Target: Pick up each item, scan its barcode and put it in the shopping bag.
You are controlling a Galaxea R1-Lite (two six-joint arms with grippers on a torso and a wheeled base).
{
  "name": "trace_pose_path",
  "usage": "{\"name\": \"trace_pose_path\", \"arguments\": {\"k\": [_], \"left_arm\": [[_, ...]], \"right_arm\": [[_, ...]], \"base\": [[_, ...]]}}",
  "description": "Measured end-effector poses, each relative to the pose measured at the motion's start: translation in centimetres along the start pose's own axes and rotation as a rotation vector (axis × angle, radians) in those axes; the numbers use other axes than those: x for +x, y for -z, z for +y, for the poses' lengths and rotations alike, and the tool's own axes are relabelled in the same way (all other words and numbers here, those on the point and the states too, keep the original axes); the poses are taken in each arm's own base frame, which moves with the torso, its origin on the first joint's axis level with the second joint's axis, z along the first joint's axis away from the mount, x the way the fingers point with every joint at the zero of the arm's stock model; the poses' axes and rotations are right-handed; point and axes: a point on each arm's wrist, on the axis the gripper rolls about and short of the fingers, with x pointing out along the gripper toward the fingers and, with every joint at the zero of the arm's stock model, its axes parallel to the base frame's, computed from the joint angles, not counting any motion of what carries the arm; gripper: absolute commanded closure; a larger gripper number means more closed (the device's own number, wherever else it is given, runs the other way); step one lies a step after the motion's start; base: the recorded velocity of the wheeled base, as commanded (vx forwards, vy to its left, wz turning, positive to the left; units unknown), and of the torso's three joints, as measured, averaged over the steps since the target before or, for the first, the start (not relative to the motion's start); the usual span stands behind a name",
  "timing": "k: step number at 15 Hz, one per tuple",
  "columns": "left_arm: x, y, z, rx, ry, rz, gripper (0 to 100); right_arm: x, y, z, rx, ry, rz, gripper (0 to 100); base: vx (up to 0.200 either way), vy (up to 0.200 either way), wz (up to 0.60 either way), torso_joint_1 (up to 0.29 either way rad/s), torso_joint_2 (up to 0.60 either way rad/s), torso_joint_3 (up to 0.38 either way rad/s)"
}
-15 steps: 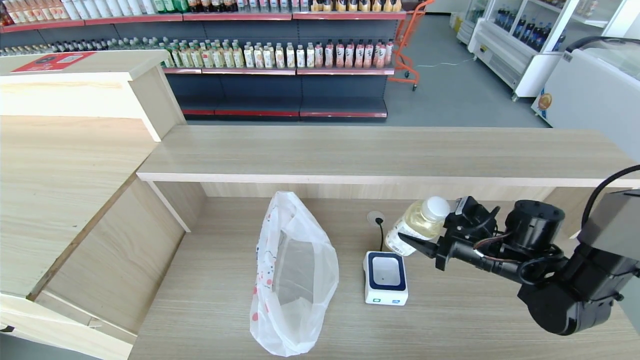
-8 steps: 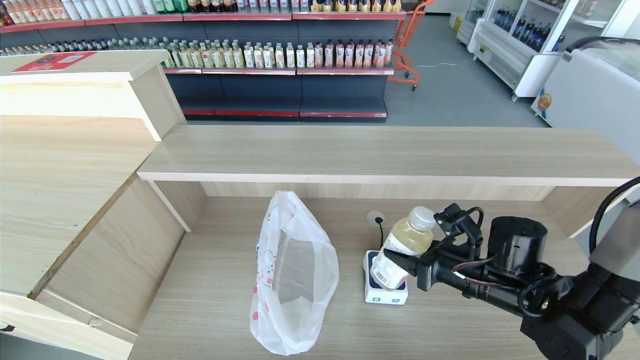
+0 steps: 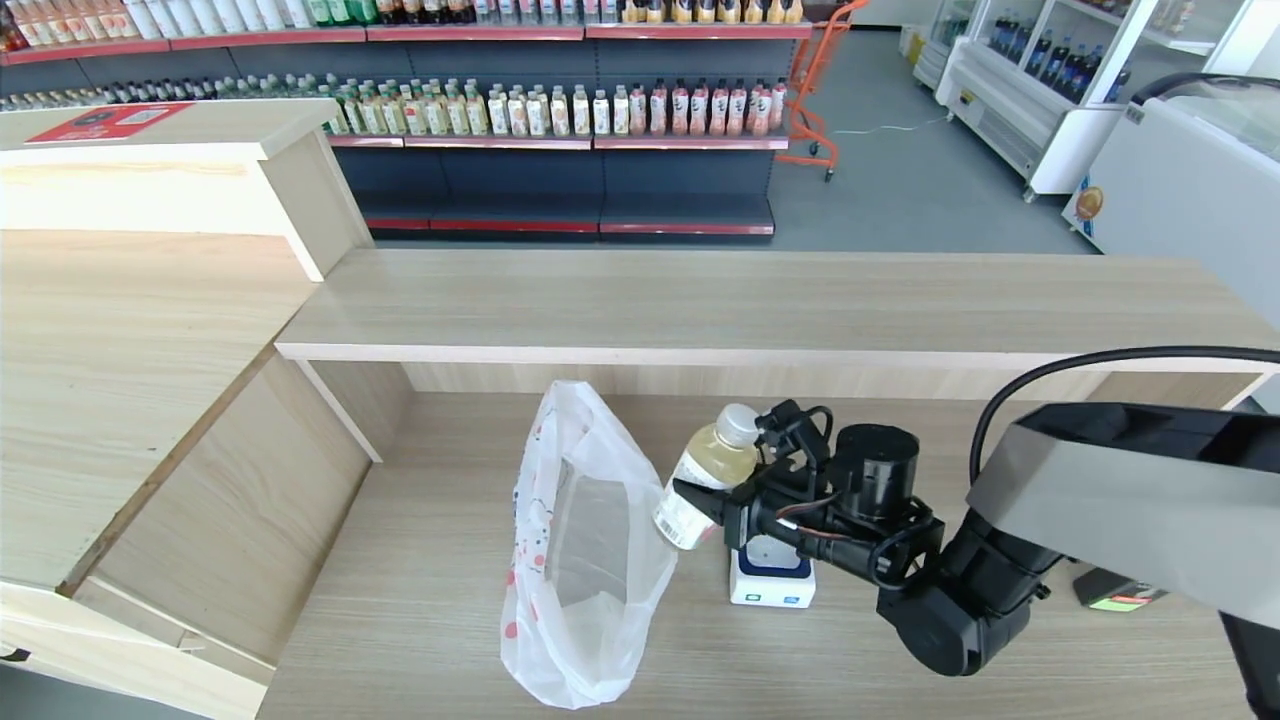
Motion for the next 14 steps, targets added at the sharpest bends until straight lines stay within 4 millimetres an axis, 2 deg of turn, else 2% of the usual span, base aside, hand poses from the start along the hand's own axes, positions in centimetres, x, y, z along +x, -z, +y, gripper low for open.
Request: {"name": "trace_pose_path", "arguments": {"k": [7,11,14], "left_arm": [[0.0,0.0,0.0,0.000,0.000,0.000,0],[0.0,0.0,0.0,0.000,0.000,0.000,0],[0.0,0.0,0.0,0.000,0.000,0.000,0]], "right_arm": [[5.8,3.2,1.9,-0.030,-0.088,-0.023,100],[7.6,6.1,2.0,-0.164,-0.100,0.022,100],[8.7,7.0,2.1,-0.217,-0.108,0.008,100]], "base": [[0.000,0.000,0.00,0.000,0.00,0.000],[0.000,0.000,0.00,0.000,0.00,0.000],[0.000,0.000,0.00,0.000,0.00,0.000]]}}
